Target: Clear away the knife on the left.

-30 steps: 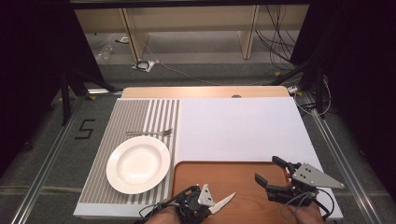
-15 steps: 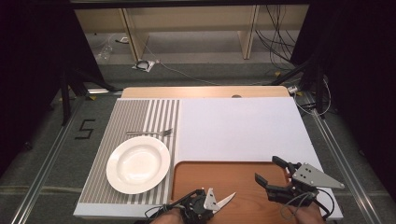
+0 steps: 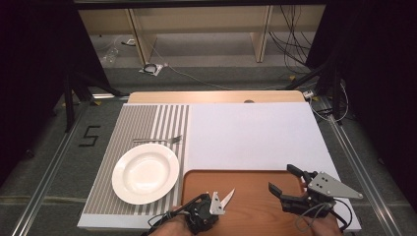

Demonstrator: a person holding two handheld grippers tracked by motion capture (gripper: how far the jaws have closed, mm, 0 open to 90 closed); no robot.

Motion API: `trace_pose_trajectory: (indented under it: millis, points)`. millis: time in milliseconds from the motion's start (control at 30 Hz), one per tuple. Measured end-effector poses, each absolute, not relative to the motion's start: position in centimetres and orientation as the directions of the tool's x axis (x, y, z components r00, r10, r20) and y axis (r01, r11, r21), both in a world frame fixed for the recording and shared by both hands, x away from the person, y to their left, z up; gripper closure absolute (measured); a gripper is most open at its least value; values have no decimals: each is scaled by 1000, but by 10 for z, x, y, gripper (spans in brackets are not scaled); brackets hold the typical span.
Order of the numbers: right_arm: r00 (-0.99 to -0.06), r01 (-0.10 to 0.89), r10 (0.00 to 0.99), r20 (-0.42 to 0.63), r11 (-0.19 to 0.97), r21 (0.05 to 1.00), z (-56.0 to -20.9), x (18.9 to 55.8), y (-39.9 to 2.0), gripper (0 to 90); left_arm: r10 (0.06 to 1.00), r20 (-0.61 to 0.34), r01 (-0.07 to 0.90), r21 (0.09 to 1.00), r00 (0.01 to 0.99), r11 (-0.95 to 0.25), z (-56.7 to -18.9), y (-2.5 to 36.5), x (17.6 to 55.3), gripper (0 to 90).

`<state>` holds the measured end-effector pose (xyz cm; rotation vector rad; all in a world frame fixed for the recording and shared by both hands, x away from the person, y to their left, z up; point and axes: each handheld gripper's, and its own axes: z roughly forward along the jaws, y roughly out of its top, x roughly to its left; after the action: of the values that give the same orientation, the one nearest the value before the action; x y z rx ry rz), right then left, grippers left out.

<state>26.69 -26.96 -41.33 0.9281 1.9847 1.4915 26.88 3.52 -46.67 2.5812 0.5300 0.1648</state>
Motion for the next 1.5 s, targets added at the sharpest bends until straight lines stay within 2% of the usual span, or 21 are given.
trace_pose_trajectory:
  millis: [600,1500]
  points:
    - [-651,227,759,16,175,958,-413,267,-270,184,471,48,395,476,881,-786,-466,55,285,893]
    - [-652,225,758,8,184,957,-414,267,-269,184,531,79,448,441,843,-777,-465,73,296,893]
